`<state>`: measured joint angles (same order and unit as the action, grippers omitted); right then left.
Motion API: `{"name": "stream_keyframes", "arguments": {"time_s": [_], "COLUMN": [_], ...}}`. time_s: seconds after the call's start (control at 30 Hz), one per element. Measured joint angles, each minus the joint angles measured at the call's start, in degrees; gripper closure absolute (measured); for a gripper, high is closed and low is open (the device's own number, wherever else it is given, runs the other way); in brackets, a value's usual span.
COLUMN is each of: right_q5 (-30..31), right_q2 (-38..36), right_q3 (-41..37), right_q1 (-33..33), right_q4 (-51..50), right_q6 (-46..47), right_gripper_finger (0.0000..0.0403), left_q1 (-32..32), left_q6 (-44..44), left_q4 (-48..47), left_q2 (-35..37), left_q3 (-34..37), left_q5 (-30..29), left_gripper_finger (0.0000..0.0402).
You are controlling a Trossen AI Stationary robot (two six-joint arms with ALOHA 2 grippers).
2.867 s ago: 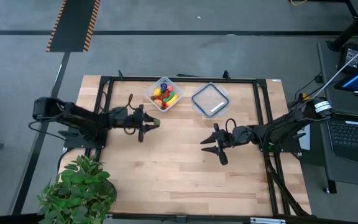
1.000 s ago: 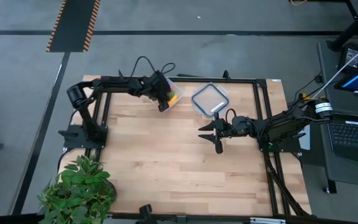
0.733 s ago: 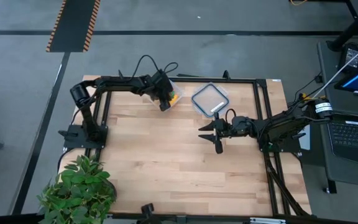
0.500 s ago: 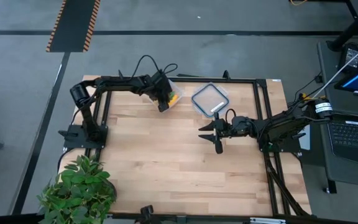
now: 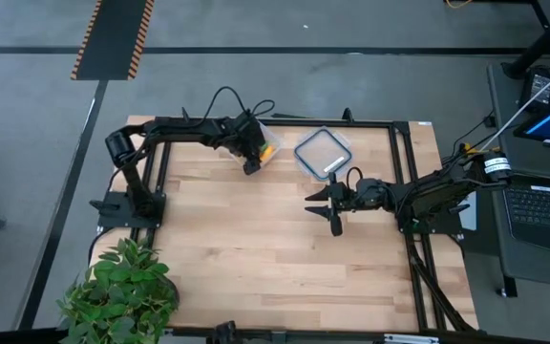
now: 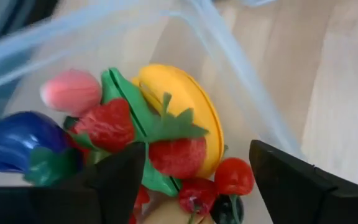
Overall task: Pick and placing Produce into tupperware
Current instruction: Return to Home Position
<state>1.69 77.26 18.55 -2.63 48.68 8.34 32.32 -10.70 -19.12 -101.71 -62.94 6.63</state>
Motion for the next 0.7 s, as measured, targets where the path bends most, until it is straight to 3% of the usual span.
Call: {"name": "stream_keyframes", "arguments": {"time_s": [0.1,0.2,0.33,0.4,0.5,0.7], "right_q5": [0.00,-0.77,-1.34,-1.33,-1.33,-1.40], "right_q2": [0.00,0.00,0.00,-0.04,-0.97,-8.07], "right_q3": [0.00,0.00,0.00,0.00,-0.02,-0.14], "right_q1": [0.00,0.00,0.00,0.00,0.00,-0.36], "right_q4": [0.34,0.73,0.79,1.24,2.68,0.34], "right_q6": [1.09,2.20,-4.17,-5.46,-5.86,-8.59], "right_gripper_finger": [0.0257,0.0257,0.0257,0.0257,0.0257,0.0257], "left_q1": [-1.19,-3.62,-7.32,-9.45,-12.44,-16.96], "left_q6": [1.00,0.03,-1.24,-1.77,-1.51,2.11], "left_q4": [-0.71,-0.92,-0.69,0.11,-0.24,7.06], "left_q2": [2.23,5.35,9.74,12.53,17.92,33.84], "left_q3": [0.00,0.00,0.75,2.05,5.05,16.09], "left_q5": [1.41,9.32,18.79,18.92,14.57,10.39], "left_gripper_finger": [0.0122,0.0124,0.0120,0.0120,0.0124,0.0120]}}
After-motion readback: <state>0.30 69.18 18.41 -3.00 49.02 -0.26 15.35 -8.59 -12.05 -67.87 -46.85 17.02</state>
